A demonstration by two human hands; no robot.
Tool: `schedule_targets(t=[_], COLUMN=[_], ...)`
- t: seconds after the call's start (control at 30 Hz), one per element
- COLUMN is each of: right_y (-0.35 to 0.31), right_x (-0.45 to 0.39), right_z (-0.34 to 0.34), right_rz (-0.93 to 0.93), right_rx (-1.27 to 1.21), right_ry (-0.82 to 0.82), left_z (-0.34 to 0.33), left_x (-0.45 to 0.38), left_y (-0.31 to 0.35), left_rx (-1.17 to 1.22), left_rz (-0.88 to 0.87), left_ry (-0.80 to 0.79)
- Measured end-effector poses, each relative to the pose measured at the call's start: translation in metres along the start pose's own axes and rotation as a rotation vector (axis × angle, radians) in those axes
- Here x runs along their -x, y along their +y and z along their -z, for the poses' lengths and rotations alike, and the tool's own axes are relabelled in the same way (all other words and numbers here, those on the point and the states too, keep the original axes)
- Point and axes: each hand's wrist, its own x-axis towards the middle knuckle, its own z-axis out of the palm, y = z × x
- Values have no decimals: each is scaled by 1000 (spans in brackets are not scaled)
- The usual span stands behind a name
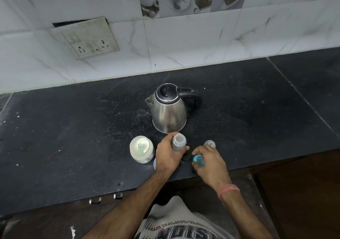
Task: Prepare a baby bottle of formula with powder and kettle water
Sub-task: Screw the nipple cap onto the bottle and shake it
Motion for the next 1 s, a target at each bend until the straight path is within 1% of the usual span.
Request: schedule_targets(t=[0.13, 0.3, 0.4, 0.5, 0.6, 0.7, 0.83, 1.0], right_y=[3, -2, -12, -23, -37, -51, -63, -72], right_x=[-1, -5, -4, -5, -8, -14, -23, -31], right_z=[-7, 0, 9, 20, 35, 41, 36, 27], right_rz=[18, -16, -24, -10, 45, 98, 157, 197], right_rx=[20, -38, -155, -333, -474, -521, -487, -313], right_ry=[17, 28, 126, 246, 320, 291, 222, 117], left_z=[0, 1, 1, 2, 3, 5, 7, 9], left_x=[4, 5, 6, 6, 6, 5, 6, 7], left_y=[1, 1, -1, -2, -2, -2, 0, 5], left_rx=[-1, 3, 15, 21, 18, 12, 32, -15], left_rz=[-2, -15, -32, -34, -32, -22, -28, -32], left_ry=[-7, -19, -24, -28, -40, -56, -68, -67])
